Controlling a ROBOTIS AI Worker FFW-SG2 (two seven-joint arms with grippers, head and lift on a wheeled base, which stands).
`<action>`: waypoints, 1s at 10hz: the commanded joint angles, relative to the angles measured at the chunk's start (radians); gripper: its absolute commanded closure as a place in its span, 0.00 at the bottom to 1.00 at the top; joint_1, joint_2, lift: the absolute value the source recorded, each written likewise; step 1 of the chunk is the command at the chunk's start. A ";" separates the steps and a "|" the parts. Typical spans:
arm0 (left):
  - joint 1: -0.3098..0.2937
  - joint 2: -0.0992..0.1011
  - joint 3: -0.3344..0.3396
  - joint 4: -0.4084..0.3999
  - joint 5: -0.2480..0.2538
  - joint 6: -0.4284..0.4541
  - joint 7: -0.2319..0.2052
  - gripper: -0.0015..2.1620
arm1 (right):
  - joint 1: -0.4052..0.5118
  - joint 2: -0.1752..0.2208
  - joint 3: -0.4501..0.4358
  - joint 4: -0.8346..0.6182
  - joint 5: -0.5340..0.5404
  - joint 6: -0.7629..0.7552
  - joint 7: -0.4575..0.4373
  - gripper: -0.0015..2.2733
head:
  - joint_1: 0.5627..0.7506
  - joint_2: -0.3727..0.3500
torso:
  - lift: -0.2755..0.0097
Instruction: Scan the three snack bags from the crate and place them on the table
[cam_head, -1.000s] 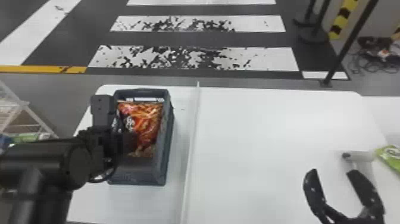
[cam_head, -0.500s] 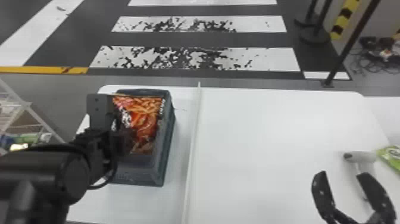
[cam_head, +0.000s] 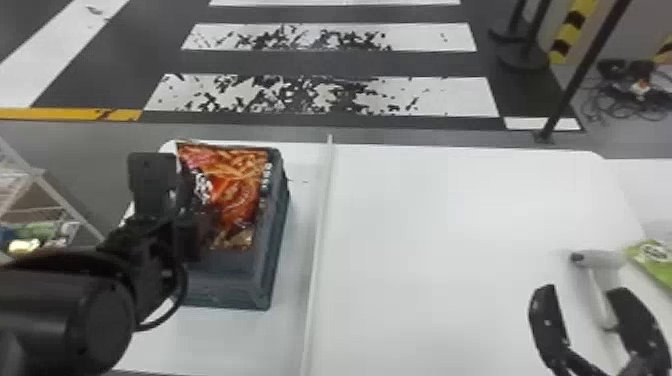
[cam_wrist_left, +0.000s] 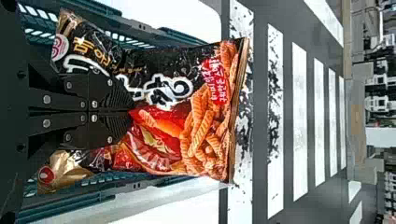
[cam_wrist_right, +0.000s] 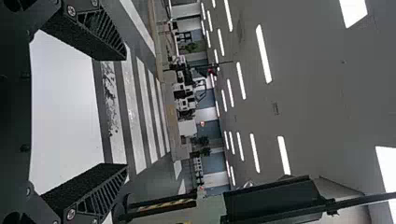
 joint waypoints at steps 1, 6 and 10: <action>0.032 0.000 -0.005 -0.038 -0.033 -0.011 0.002 0.99 | 0.005 0.000 0.000 0.001 -0.003 -0.010 0.002 0.05 | 0.70 0.58 | 0.84; 0.163 0.003 0.046 -0.260 -0.060 -0.066 0.008 0.99 | 0.010 0.000 0.000 0.010 -0.031 -0.084 0.017 0.05 | 0.70 0.59 | 0.84; 0.234 -0.014 0.017 -0.360 0.029 -0.213 -0.168 0.99 | -0.001 -0.002 -0.023 -0.015 -0.042 -0.063 0.017 0.06 | 0.70 0.52 | 0.84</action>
